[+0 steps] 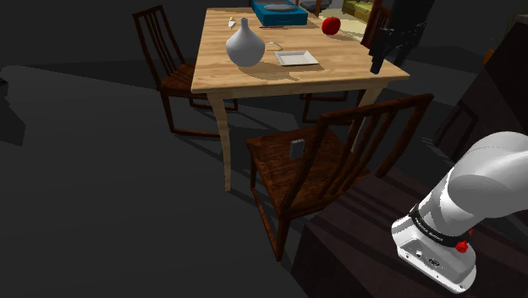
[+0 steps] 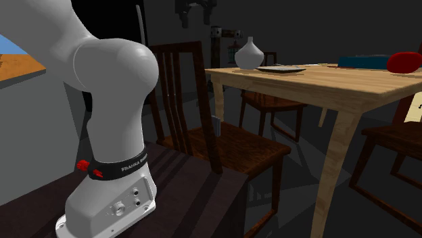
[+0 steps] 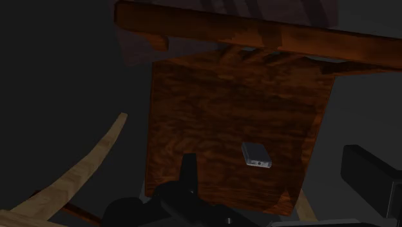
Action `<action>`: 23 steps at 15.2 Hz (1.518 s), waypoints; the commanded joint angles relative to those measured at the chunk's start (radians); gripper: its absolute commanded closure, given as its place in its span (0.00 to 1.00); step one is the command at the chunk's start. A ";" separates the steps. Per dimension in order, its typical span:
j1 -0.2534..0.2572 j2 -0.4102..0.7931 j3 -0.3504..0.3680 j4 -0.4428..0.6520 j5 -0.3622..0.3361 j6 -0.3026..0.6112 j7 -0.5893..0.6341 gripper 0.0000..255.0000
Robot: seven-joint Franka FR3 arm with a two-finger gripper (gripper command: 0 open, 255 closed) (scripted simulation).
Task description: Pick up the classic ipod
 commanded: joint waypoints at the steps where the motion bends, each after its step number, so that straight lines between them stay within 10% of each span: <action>1: 0.000 0.000 0.000 0.000 0.000 0.000 0.000 0.00; 23: 0.041 0.604 0.003 -0.166 0.032 0.762 0.001 0.00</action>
